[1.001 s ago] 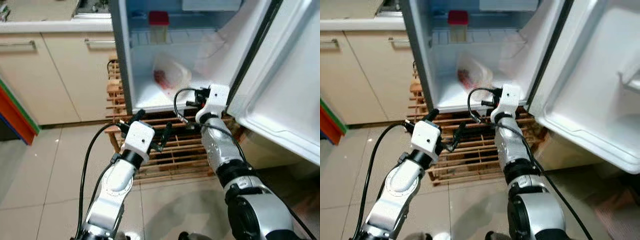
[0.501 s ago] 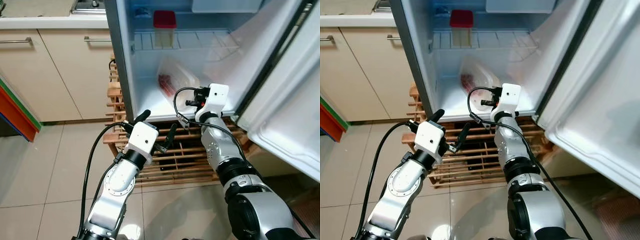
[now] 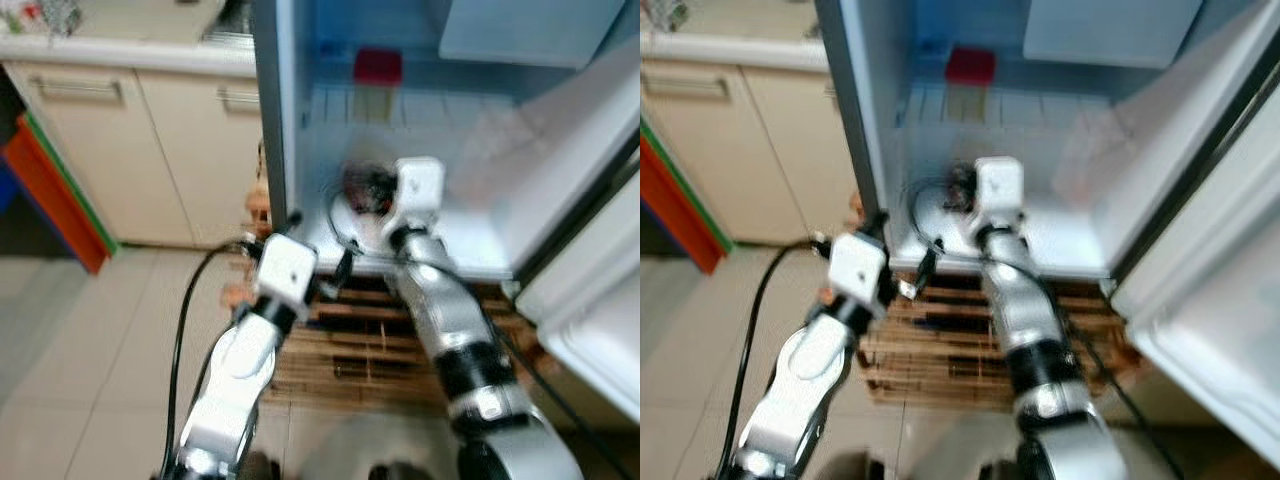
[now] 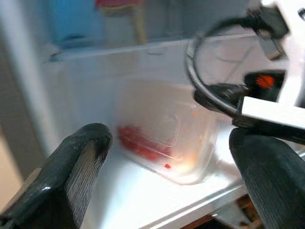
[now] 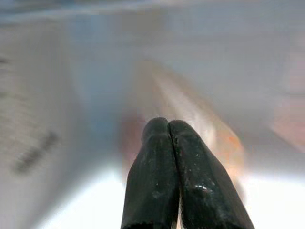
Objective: Restocking fridge
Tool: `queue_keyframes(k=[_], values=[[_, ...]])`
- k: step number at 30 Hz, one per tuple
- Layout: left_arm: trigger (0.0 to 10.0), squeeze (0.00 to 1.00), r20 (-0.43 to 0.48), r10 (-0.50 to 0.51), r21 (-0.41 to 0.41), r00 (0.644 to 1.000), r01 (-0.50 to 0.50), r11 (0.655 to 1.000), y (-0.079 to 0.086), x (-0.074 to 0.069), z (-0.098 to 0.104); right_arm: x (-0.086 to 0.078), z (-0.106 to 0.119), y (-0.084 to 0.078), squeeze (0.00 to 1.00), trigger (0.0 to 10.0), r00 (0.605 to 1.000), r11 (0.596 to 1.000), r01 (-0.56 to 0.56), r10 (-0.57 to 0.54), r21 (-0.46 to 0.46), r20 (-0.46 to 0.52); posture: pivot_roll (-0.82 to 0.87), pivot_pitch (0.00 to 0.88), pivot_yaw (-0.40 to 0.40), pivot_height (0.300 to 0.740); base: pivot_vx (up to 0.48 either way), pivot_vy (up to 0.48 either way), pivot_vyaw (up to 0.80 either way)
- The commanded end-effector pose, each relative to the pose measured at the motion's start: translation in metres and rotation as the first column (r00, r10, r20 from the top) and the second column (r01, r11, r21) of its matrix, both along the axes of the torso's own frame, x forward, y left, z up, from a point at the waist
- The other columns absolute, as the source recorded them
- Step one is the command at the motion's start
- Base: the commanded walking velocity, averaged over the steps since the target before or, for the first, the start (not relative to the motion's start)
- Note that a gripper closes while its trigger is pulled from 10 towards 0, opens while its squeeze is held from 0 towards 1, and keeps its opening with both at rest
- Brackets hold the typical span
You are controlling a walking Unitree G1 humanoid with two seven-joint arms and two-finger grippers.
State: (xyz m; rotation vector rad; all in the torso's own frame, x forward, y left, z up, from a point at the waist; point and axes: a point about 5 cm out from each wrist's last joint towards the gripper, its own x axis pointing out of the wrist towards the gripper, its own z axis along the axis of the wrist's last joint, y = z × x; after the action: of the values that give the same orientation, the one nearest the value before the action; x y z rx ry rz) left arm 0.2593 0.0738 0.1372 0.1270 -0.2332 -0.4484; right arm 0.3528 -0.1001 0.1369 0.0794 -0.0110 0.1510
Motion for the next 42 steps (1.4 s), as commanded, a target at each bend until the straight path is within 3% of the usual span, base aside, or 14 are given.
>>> queue_keyframes(k=[1, 7, 15, 20, 24, 27, 30, 33, 35, 36, 37, 42], values=[[10.0, 0.0, 0.007, -0.012, -0.006, 1.0, 0.012, 1.0, -0.001, 0.0, 0.003, -0.001, 0.007, -0.002, 0.0, 10.0, 1.0, 1.0, 0.013, -0.012, -0.006, 0.007, 0.12, 0.102, -0.046, 0.74, 0.0, 0.0, 0.0], [10.0, 0.0, 0.003, -0.002, -0.009, 1.0, 0.002, 1.0, 0.001, 0.001, 0.003, -0.002, 0.008, -0.001, 0.0, 10.0, 1.0, 1.0, 0.0, 0.0, -0.02, 0.008, 0.12, 0.109, -0.04, 0.74, 0.0, 0.0, 0.0], [10.0, 0.0, -0.002, -0.016, -0.008, 1.0, 0.016, 1.0, 0.001, -0.003, 0.005, 0.016, 0.016, 0.009, 0.0, 10.0, 0.999, 0.998, -0.023, 0.025, -0.062, 0.03, 0.14, 0.127, -0.024, 0.74, 0.0, 0.0, 0.0], [10.0, 0.0, 0.007, -0.016, -0.006, 1.0, 0.016, 1.0, 0.005, -0.008, 0.008, 0.007, 0.027, 0.021, 0.0, 10.0, 0.992, 0.992, -0.108, 0.112, -0.07, 0.06, 0.16, 0.131, -0.033, 0.74, 0.0, 0.0, 0.0], [10.0, 0.0, 0.005, -0.014, -0.01, 1.0, 0.014, 1.0, 0.005, -0.009, 0.008, -0.004, 0.017, 0.012, 0.0, 10.0, 0.997, 0.992, -0.049, 0.056, -0.12, 0.054, 0.15, 0.127, -0.036, 0.74, 0.0, 0.0, 0.0], [10.0, 0.0, 0.001, -0.031, -0.011, 1.0, 0.031, 0.999, 0.001, -0.007, 0.006, -0.011, -0.003, -0.019, 0.0, 10.0, 0.991, 0.976, 0.136, -0.132, -0.171, 0.04, 0.13, 0.116, -0.038, 0.74, 0.0, 0.0, 0.0], [10.0, 0.0, 0.005, -0.033, -0.015, 0.999, 0.033, 0.999, -0.001, -0.005, 0.007, -0.017, -0.007, -0.031, 0.0, 10.0, 0.982, 0.964, 0.189, -0.183, -0.189, 0.05, 0.12, 0.107, -0.038, 0.74, 0.0, 0.0, 0.0], [10.0, 0.0, 0.009, -0.038, -0.018, 0.999, 0.038, 0.999, -0.003, -0.003, 0.009, -0.026, -0.003, -0.024, 0.0, 10.0, 0.995, 0.981, 0.098, -0.091, -0.168, 0.052, 0.11, 0.104, -0.034, 0.74, 0.0, 0.0, 0.0], [10.0, 0.0, 0.009, -0.041, -0.019, 0.999, 0.042, 0.999, -0.003, -0.003, 0.009, -0.029, 0.01, -0.001, 0.0, 10.0, 0.993, 0.992, -0.072, 0.081, -0.105, 0.084, 0.11, 0.104, -0.03, 0.74, 0.0, 0.0, 0.0], [10.0, 0.0, 0.009, -0.041, -0.019, 0.999, 0.042, 0.999, -0.003, -0.003, 0.009, -0.029, 0.01, -0.001, 0.0, 10.0, 0.993, 0.992, -0.072, 0.081, -0.105, 0.084, 0.11, 0.104, -0.03, 0.74, 0.0, 0.0, 0.0], [10.0, 0.0, 0.008, -0.043, -0.019, 0.999, 0.043, 0.999, -0.003, -0.004, 0.009, -0.028, 0.018, 0.011, 0.0, 10.0, 0.98, 0.983, -0.16, 0.169, -0.094, 0.103, 0.11, 0.107, -0.03, 0.74, 0.0, 0.0, 0.0], [10.0, 0.0, 0.012, -0.04, -0.02, 0.999, 0.041, 0.999, -0.003, -0.004, 0.01, -0.025, 0.035, 0.016, 0.0, 10.0, 0.955, 0.971, -0.231, 0.238, -0.06, 0.177, 0.12, 0.113, -0.032, 0.74, 0.0, 0.0, 0.0]])
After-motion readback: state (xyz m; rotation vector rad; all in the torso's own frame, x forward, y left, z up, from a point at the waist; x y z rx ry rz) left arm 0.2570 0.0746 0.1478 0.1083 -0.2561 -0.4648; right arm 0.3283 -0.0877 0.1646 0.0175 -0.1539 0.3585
